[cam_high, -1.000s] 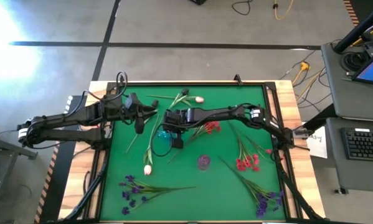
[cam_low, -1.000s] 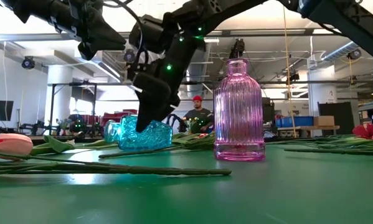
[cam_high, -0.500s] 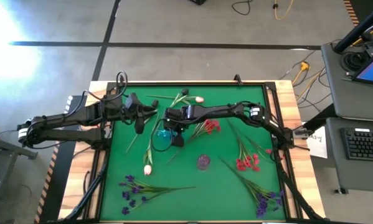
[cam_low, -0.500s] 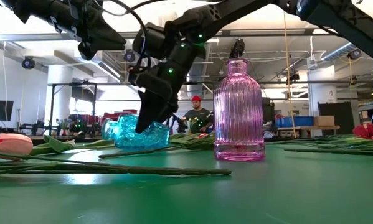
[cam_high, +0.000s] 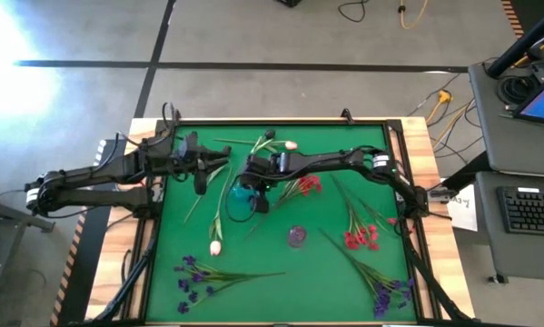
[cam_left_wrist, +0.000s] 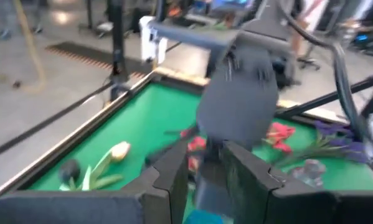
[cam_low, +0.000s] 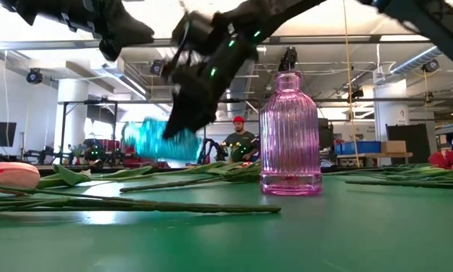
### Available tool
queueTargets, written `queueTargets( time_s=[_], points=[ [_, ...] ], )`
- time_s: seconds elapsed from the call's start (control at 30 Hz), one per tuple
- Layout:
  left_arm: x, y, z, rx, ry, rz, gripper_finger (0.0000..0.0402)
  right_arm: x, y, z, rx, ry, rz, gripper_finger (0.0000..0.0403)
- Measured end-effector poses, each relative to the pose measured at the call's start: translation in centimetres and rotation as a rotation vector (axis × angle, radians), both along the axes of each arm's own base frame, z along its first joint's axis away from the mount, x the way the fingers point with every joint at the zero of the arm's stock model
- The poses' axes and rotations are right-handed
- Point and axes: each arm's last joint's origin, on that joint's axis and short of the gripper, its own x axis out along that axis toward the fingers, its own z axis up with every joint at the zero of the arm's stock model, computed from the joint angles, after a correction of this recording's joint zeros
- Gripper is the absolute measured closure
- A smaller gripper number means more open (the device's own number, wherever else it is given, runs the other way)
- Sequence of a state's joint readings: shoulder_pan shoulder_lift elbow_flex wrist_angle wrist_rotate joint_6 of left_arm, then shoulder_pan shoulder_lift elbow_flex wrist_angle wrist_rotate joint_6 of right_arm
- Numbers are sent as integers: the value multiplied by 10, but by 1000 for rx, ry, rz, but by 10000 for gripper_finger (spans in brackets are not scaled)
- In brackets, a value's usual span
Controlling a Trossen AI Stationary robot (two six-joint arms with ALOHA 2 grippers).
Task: Sort flowers into vase by color
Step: Adjust the blue vase
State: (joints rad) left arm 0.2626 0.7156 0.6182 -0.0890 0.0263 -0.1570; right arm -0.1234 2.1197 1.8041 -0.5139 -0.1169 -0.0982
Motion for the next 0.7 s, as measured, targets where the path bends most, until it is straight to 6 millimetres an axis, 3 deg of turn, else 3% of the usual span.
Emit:
queueTargets(
  time_s=[0.1,0.2,0.37,0.5,0.7],
  points=[
    [-2,-3,6,23,-49,-69,315,-15,1,12,-1,-107,-14,113],
    [-3,-4,10,45,-85,-103,315,-35,3,10,-9,-218,-21,113],
    [-1,-4,15,107,-135,-114,315,-68,8,22,-51,-523,-18,111],
    [3,-6,25,190,-236,-240,312,-92,10,24,-82,-735,-22,111],
    [5,-8,31,282,-300,-305,261,-115,13,34,-136,-897,-6,111]
  ],
)
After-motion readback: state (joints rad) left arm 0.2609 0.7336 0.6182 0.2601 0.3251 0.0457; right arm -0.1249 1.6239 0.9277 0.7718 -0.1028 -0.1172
